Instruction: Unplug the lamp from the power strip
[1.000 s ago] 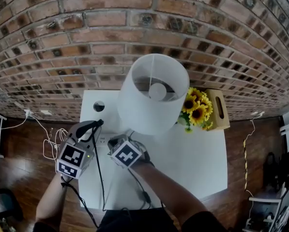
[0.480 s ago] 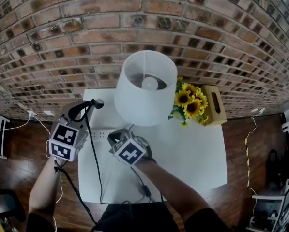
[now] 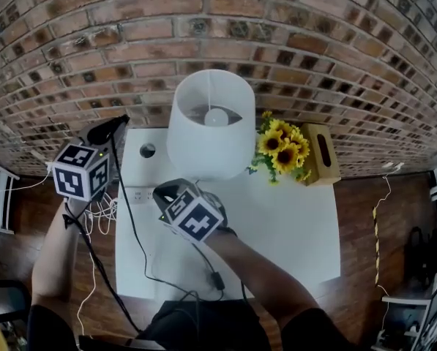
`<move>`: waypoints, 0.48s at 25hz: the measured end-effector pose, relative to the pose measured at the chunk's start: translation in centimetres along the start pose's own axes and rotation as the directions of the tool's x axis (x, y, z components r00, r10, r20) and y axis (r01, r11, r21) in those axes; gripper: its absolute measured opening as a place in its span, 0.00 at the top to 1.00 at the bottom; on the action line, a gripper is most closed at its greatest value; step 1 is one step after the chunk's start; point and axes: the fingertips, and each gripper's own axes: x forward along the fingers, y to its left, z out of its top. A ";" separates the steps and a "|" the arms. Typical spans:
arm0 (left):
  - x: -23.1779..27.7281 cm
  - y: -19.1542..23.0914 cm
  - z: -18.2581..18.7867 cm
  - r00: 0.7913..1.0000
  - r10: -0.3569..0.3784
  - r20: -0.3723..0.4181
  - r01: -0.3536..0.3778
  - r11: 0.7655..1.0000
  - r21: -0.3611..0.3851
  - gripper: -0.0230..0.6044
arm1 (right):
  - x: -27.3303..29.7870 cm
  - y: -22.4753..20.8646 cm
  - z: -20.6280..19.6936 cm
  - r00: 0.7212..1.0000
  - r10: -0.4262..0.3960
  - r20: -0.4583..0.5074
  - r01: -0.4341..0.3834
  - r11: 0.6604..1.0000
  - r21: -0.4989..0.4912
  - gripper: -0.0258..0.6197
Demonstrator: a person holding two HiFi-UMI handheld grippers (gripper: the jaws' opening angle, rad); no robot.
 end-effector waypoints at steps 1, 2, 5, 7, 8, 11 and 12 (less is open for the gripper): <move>0.0 0.6 0.5 1.000 0.019 0.006 -0.019 1.000 -0.010 0.84 | -0.4 0.0 0.2 1.000 0.003 0.011 -0.003 1.000 -0.003 0.98; -0.1 1.2 1.0 0.999 0.038 0.008 -0.038 0.999 -0.009 0.84 | -0.8 0.0 0.3 1.000 0.007 0.019 -0.007 1.000 -0.005 0.98; -0.1 2.1 2.3 0.997 0.082 0.011 -0.082 0.997 0.014 0.84 | -1.6 -0.2 0.1 0.999 0.024 0.028 -0.024 1.000 -0.004 0.98; 0.2 2.5 3.1 0.994 0.107 0.014 -0.107 0.994 0.020 0.84 | -1.9 -0.5 -0.3 0.999 0.036 0.024 -0.036 0.999 -0.005 0.98; 0.4 2.7 3.4 0.993 0.119 0.013 -0.119 0.993 0.024 0.84 | -2.0 -0.6 -0.5 0.999 0.044 0.022 -0.044 0.999 -0.007 0.98; 1.1 3.2 3.4 0.989 0.147 -0.011 -0.146 0.988 0.048 0.84 | -2.0 -0.4 -1.0 0.997 0.080 0.010 -0.080 0.997 -0.019 0.98; 1.3 3.3 3.1 0.988 0.151 -0.025 -0.150 0.987 0.053 0.84 | -1.9 -0.2 -1.3 0.996 0.093 0.005 -0.093 0.995 -0.025 0.98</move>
